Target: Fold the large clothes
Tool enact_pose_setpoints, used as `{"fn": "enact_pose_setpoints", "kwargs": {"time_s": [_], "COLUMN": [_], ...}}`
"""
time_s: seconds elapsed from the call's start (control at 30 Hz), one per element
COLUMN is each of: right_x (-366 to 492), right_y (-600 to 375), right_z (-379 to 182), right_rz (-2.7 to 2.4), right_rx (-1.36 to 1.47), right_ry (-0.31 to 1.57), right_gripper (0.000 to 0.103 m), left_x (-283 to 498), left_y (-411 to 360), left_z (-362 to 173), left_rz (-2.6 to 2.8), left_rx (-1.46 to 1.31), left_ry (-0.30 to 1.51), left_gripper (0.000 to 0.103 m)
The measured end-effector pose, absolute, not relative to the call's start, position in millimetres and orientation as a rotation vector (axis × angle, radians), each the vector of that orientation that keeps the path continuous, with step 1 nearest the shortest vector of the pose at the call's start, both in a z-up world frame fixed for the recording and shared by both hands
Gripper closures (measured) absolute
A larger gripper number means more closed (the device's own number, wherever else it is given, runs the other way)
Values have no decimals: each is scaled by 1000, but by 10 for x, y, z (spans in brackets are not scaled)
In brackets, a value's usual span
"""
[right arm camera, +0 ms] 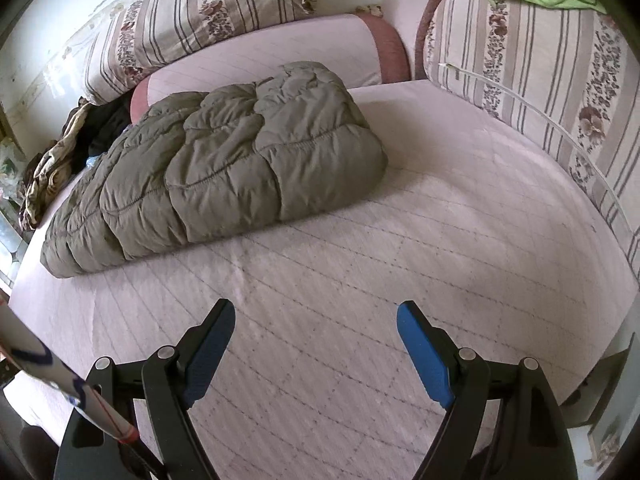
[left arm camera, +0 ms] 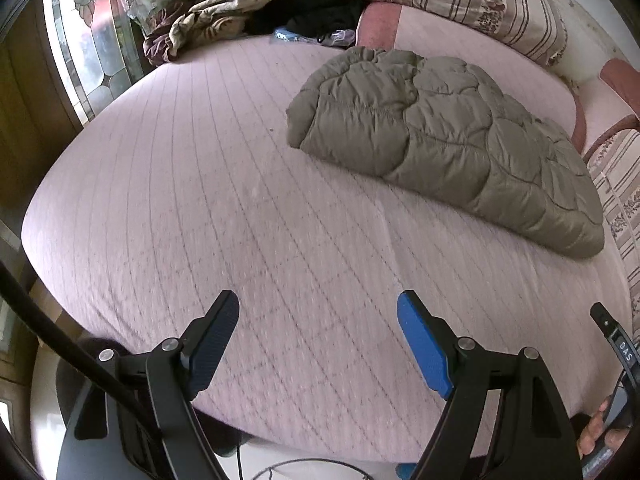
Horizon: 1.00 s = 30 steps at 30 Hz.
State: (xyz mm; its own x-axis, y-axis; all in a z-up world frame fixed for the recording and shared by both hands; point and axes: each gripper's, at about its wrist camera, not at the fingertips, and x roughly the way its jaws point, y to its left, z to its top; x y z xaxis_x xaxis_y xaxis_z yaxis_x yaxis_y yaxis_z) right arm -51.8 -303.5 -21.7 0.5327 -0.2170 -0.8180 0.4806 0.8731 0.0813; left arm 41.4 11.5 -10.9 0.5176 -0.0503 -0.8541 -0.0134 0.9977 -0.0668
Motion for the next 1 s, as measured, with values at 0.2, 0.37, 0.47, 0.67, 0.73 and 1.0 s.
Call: {"fn": "enact_pose_setpoints", "kwargs": {"time_s": [0.2, 0.37, 0.47, 0.67, 0.73, 1.0], "right_x": [-536, -177, 197, 647, 386, -700], "right_y": [-3157, -3350, -3496, -3831, -3843, -3306], "right_z": [-230, -54, -84, -591, -505, -297], "right_rz": [-454, -462, -454, -549, -570, -616], "right_rx": [298, 280, 310, 252, 312, 356], "right_ry": [907, 838, 847, 1051, 1007, 877], "right_gripper": [17, 22, 22, 25, 26, 24], "left_x": [266, 210, 203, 156, 176, 108], "left_y": [170, 211, 209, 199, 182, 257], "left_z": [21, 69, 94, 229, 276, 299], "left_rz": [-4, 34, 58, 60, 50, 39], "left_rx": [-83, -71, -77, -88, -80, -128], "left_ry": [986, 967, 964, 933, 929, 898], "left_gripper": [22, 22, 22, 22, 22, 22]}}
